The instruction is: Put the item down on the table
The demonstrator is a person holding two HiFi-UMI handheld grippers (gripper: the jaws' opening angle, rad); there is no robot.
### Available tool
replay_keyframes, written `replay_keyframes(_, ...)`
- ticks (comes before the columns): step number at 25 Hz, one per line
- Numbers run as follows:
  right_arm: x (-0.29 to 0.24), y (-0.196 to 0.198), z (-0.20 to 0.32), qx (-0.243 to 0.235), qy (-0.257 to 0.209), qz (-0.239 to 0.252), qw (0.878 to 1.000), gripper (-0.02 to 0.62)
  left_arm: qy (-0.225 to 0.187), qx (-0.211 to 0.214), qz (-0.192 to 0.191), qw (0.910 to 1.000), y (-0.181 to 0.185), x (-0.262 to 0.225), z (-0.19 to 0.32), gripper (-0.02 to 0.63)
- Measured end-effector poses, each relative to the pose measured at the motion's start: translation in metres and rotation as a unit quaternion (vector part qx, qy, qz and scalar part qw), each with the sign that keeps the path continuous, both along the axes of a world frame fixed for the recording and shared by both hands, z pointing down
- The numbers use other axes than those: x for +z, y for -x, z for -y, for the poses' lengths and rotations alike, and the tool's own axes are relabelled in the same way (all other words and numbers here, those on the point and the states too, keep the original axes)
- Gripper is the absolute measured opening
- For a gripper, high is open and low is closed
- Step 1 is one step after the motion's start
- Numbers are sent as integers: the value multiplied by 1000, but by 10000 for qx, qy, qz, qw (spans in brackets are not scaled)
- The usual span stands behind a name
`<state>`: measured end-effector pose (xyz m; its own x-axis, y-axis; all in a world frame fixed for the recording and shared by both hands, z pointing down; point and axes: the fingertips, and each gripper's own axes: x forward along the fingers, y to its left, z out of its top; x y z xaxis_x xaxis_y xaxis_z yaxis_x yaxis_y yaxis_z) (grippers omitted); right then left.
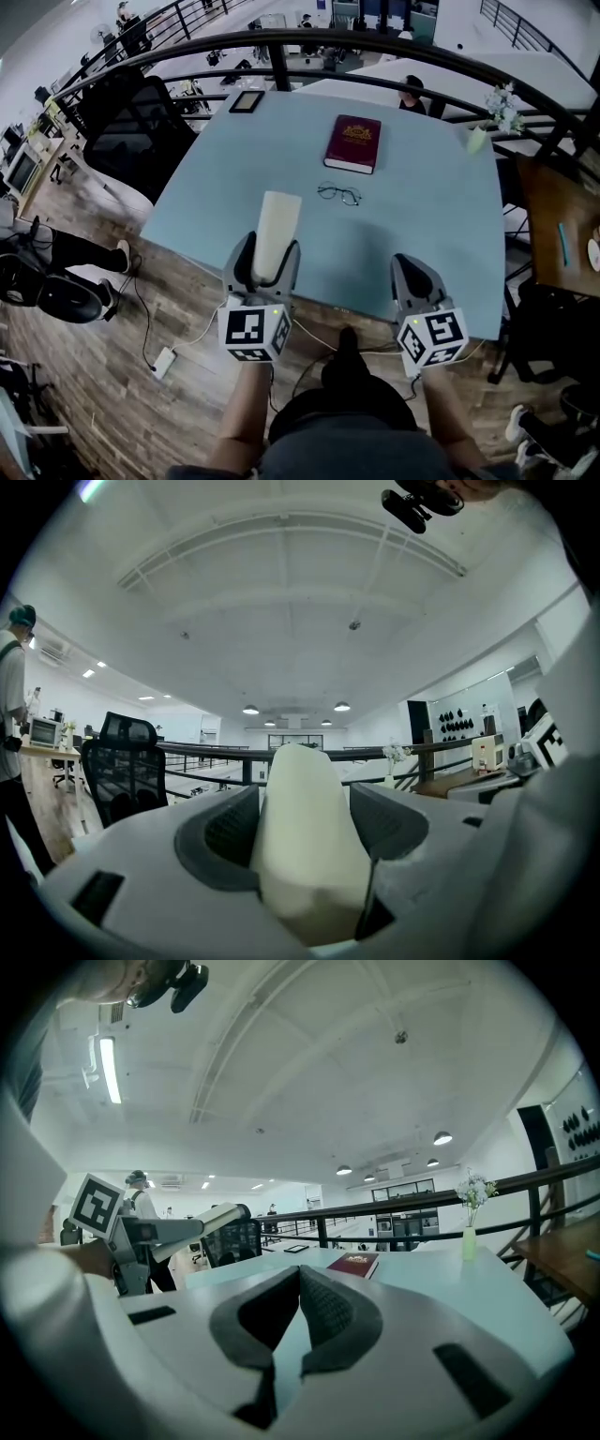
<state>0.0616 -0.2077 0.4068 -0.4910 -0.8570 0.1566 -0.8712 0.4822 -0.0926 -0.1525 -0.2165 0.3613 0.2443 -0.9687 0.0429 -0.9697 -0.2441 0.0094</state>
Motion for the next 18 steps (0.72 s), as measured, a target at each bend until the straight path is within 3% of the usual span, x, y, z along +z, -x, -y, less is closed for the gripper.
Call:
replay_keyframes(8, 4, -9, 18, 85, 94, 22, 9999, 3, 312, 192, 98, 9993, -19, 24, 33, 305)
replay_keyframes(18, 11, -16, 35, 169, 192, -8, 9997, 3, 1055, 432, 138, 9934, -43, 92, 69, 305)
